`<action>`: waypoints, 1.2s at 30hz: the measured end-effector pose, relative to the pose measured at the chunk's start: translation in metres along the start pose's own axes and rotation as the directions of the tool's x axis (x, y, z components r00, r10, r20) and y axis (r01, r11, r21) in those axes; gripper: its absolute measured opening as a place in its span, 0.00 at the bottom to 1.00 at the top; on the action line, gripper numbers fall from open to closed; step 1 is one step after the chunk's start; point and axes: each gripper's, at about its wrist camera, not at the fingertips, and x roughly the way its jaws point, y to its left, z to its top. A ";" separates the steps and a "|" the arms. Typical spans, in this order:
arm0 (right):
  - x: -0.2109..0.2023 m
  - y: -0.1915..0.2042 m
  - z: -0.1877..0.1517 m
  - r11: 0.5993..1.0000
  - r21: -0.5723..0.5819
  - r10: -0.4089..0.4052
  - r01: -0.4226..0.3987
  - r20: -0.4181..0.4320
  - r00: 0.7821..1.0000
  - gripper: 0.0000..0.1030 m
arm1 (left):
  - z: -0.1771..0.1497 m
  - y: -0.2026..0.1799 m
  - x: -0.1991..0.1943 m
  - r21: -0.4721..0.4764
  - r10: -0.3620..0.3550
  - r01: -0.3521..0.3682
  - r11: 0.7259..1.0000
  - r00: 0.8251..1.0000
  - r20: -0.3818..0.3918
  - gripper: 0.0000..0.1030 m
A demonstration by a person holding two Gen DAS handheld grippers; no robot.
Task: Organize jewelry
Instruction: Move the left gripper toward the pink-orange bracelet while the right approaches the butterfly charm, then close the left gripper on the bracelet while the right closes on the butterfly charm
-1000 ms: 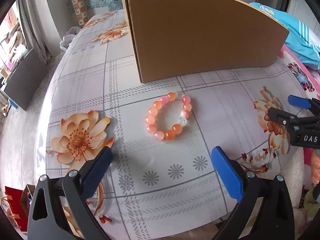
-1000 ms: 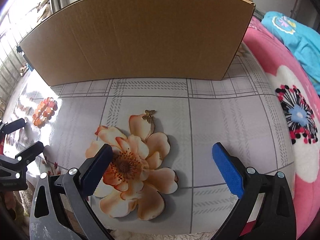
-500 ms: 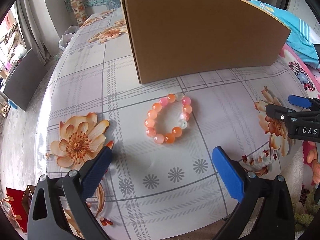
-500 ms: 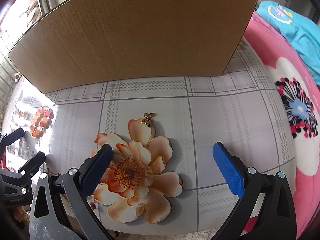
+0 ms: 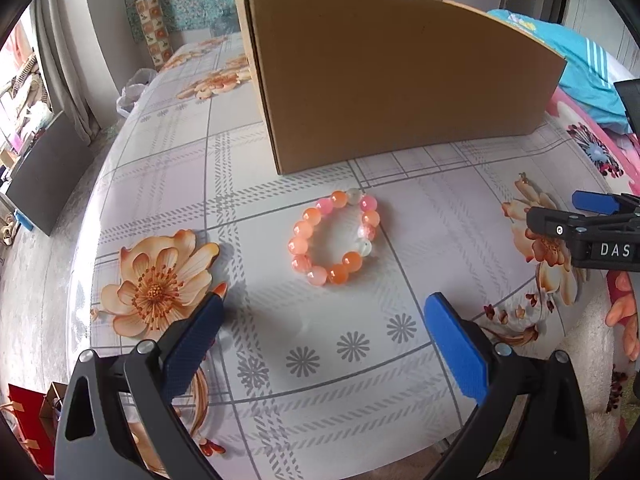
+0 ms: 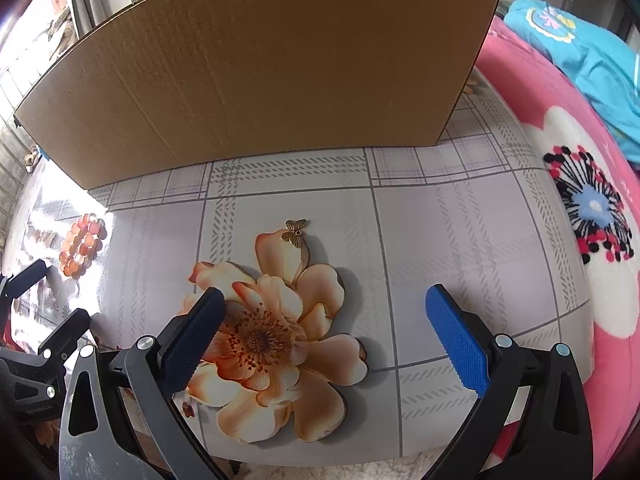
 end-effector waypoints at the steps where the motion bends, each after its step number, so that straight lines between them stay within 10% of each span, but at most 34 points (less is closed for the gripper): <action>1: -0.001 0.001 -0.001 1.000 -0.002 0.001 -0.001 0.010 1.000 0.93 | -0.001 0.000 -0.001 -0.001 0.001 -0.001 1.000 1.000 0.014 0.96; 16: -0.025 -0.027 -0.030 0.992 -0.055 0.120 -0.115 0.105 0.987 0.93 | -0.006 0.008 -0.038 0.049 -0.067 0.059 0.997 0.982 0.176 0.78; 29: -0.020 -0.005 -0.013 0.967 -0.163 0.213 -0.197 0.082 0.974 0.30 | 0.003 -0.017 -0.020 0.174 -0.088 0.059 0.983 0.983 0.164 0.36; 36: -0.020 -0.002 -0.013 0.969 -0.206 0.156 -0.137 0.079 0.985 0.20 | 0.006 -0.015 -0.018 0.179 -0.089 0.060 0.982 0.983 0.160 0.27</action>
